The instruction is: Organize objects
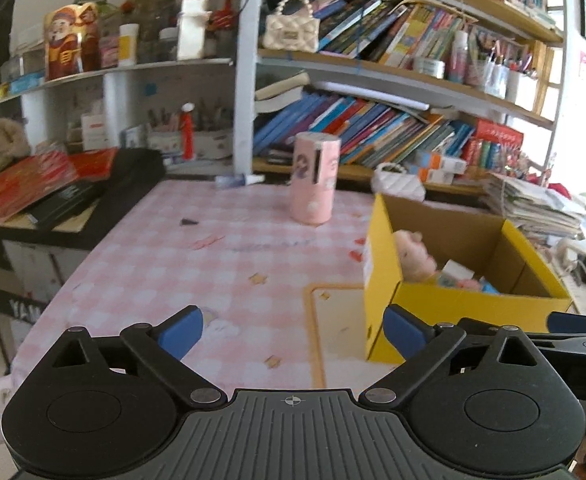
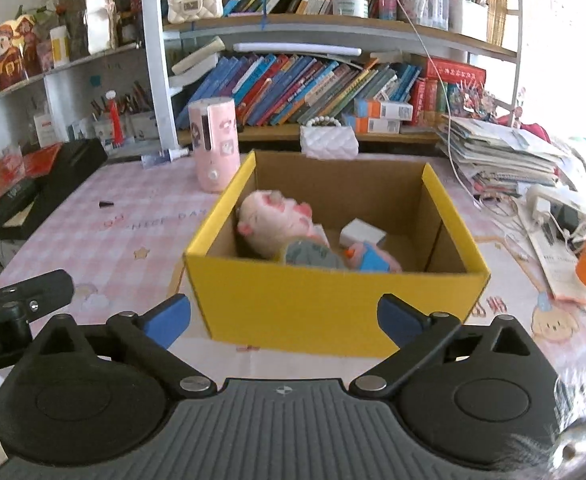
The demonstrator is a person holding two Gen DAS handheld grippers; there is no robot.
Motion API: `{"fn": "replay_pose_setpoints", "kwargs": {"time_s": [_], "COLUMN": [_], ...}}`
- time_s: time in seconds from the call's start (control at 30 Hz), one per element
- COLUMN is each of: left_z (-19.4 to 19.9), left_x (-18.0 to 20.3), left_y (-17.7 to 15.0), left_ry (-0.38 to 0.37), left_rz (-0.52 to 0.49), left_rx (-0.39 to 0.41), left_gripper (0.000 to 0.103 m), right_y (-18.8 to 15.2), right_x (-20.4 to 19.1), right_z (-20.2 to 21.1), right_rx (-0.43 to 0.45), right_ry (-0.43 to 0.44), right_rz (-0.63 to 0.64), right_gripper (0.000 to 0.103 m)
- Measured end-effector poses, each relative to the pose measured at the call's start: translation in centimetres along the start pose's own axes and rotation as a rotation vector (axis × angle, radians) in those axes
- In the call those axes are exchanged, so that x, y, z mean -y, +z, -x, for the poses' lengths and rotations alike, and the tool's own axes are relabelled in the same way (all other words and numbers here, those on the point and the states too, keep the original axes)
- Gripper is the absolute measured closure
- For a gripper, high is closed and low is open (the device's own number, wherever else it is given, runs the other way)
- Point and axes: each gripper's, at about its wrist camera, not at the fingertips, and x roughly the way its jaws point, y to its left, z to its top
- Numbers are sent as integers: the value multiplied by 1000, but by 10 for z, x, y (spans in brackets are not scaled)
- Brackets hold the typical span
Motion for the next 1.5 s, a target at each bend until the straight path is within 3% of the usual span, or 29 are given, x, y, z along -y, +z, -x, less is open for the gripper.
{"fn": "replay_pose_setpoints", "kwargs": {"time_s": [0.87,1.5], "left_z": [16,18], "left_x": [-18,-18], "left_y": [-38,-41], "left_ry": [140,191], "left_rz": [-28,-63], "left_rx": [-125,-135], "left_gripper": [2,2], "right_y": [-47,-54], "right_x": [-35,-44], "right_z": [24,25], "right_rx": [-54,-72], "right_ry": [-82,-108], "right_rz": [6,14], "right_gripper": [0,2]}}
